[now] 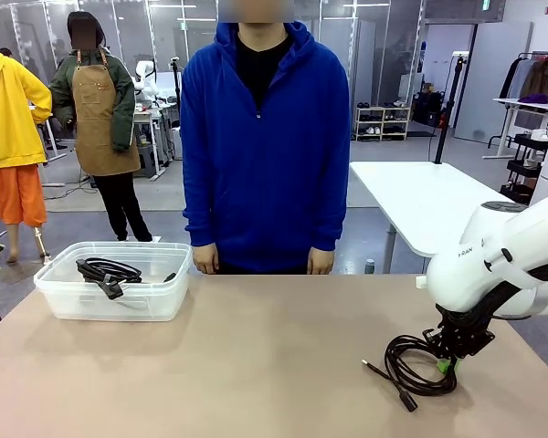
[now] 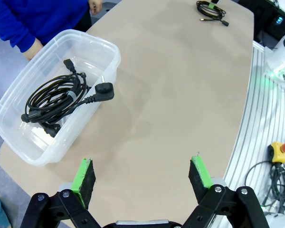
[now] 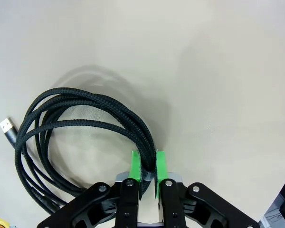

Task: Organize and store the cables.
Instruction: Place the USB Extension Cable into the Organizing box.

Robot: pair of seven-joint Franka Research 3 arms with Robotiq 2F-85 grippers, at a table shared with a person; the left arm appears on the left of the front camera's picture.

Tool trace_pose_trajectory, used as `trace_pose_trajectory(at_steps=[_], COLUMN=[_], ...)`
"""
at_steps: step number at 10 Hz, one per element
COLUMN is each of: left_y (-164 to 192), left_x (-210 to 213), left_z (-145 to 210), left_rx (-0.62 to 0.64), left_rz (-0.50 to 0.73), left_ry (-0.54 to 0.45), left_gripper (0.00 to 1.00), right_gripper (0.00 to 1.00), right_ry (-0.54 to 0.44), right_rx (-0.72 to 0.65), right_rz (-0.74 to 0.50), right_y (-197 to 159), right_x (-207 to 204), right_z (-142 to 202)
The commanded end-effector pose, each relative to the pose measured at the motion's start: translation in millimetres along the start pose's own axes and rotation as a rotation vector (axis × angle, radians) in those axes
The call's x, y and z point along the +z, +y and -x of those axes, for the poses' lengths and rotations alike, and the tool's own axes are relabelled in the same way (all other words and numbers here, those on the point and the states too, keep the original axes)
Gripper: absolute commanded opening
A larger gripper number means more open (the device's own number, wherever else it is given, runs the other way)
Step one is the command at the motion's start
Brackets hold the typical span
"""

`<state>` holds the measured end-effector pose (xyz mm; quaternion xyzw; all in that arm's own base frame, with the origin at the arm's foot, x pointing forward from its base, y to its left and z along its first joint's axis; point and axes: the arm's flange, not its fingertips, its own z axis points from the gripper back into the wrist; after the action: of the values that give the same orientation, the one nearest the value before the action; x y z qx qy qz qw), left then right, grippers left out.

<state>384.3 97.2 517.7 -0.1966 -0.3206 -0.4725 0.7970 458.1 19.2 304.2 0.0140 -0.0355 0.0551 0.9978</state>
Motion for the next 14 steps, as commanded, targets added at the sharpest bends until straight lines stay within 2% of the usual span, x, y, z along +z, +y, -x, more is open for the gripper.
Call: trace_pose_trajectory(at_steps=[1, 3, 4, 8, 9, 11, 12, 14], left_y=[-2, -2, -2, -2, -2, -2, -2, -2], left_x=[1, 1, 1, 1, 1, 1, 1, 1], left_z=[0, 0, 0, 0, 0, 0, 0, 0], left_rx=[0.013, 0.013, 0.013, 0.013, 0.013, 0.013, 0.013, 0.013], left_rz=[-0.013, -0.013, -0.013, -0.013, -0.013, -0.013, -0.013, -0.013], left_ry=[0.010, 0.010, 0.010, 0.010, 0.010, 0.010, 0.010, 0.010], left_gripper=[1.00, 1.00, 1.00, 1.00, 1.00, 1.00, 1.00, 1.00], right_gripper=[0.15, 0.15, 0.15, 0.15, 0.15, 0.15, 0.15, 0.15], right_ry=[-0.006, 0.038, 0.128, 0.090, 0.065, 0.040, 0.047, 0.030], right_rx=[0.073, -0.033, -0.082, -0.147, -0.141, -0.124, -0.104, -0.064], right_rz=[0.122, 0.149, 0.147, 0.122, 0.070, 0.029, 0.053, 0.011], right_y=[3, 11, 16, 46, 58, 101, 136, 213], right_x=[14, 62, 80, 107, 114, 125, 122, 108], right_z=[7, 24, 28, 20, 19, 9, -3, -41])
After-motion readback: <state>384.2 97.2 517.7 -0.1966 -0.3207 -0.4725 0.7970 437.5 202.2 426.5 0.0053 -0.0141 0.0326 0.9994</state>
